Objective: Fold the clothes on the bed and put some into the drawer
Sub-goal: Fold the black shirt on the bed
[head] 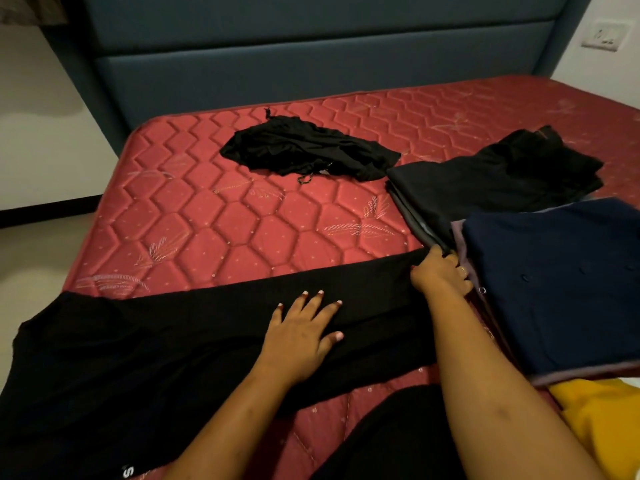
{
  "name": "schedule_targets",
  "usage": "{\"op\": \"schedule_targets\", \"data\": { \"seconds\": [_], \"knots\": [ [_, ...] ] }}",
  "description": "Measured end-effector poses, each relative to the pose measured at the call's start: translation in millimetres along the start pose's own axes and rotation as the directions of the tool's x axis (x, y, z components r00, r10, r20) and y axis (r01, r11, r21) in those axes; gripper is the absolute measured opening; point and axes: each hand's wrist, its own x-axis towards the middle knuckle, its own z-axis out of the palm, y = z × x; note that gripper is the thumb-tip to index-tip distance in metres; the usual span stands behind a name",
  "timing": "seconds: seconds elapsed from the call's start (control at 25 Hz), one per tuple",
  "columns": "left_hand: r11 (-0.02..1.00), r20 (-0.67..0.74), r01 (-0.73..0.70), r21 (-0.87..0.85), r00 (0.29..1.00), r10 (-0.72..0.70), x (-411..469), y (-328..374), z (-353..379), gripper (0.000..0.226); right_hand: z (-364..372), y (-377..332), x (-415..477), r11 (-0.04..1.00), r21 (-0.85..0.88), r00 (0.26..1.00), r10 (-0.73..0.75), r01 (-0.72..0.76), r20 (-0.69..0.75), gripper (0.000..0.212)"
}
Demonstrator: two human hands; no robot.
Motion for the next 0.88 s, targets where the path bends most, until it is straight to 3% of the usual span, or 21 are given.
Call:
{"op": "schedule_targets", "data": {
  "seconds": [0.24, 0.32, 0.36, 0.4, 0.48, 0.52, 0.56, 0.6, 0.72, 0.88],
  "knots": [
    [0.989, 0.022, 0.098, -0.114, 0.995, -0.097, 10.8, -2.1, -1.4, 0.053, 12.8, 1.8, 12.4, 0.996, -0.038, 0.957, -0.084, 0.077, -0.279, 0.052],
    [0.971, -0.019, 0.176, -0.161, 0.983, -0.181, 11.0, -15.1, -6.8, 0.051, 16.2, -9.9, 2.2, 0.975, -0.108, 0.92, -0.22, 0.195, -0.325, 0.054],
    [0.965, -0.031, 0.199, -0.172, 0.978, -0.208, 12.3, -21.3, -7.2, 0.051, 20.4, -21.5, -8.6, 0.936, -0.145, 0.883, -0.351, 0.321, -0.312, 0.055],
    [0.965, -0.029, 0.206, -0.163, 0.977, -0.213, 13.0, -26.1, -6.9, 0.051, 29.9, -35.3, -22.9, 0.846, -0.183, 0.812, -0.532, 0.501, -0.239, 0.056],
    [0.973, -0.018, 0.187, -0.131, 0.981, -0.191, 13.4, -27.4, -0.6, 0.054, 59.2, -52.7, -59.9, 0.512, -0.2, 0.535, -0.84, 0.835, 0.085, 0.061],
    [0.977, -0.028, 0.176, -0.119, 0.983, -0.181, 13.2, -27.9, 5.3, 0.055, 71.1, -54.7, -73.5, 0.371, -0.187, 0.41, -0.877, 0.909, 0.25, 0.066],
    [0.979, -0.057, 0.172, -0.113, 0.982, -0.179, 13.5, -28.5, 11.7, 0.059, 77.3, -52.4, -74.6, 0.289, -0.188, 0.338, -0.882, 0.939, 0.329, 0.075],
    [0.979, -0.109, 0.173, -0.107, 0.977, -0.185, 13.0, -27.8, 17.0, 0.066, 77.2, -46.6, -67.0, 0.269, -0.213, 0.329, -0.884, 0.939, 0.332, 0.082],
    [0.973, -0.229, 0.208, -0.102, 0.947, -0.227, 13.1, -26.9, 25.3, 0.068, 70.9, -20.7, -36.4, 0.33, -0.335, 0.411, -0.888, 0.882, 0.207, 0.082],
    [0.971, -0.269, 0.223, -0.09, 0.933, -0.239, 14.6, -27.0, 28.8, 0.067, 62.3, 4.4, -15.3, 0.502, -0.402, 0.578, -0.811, 0.766, 0.087, 0.087]
  ]
}}
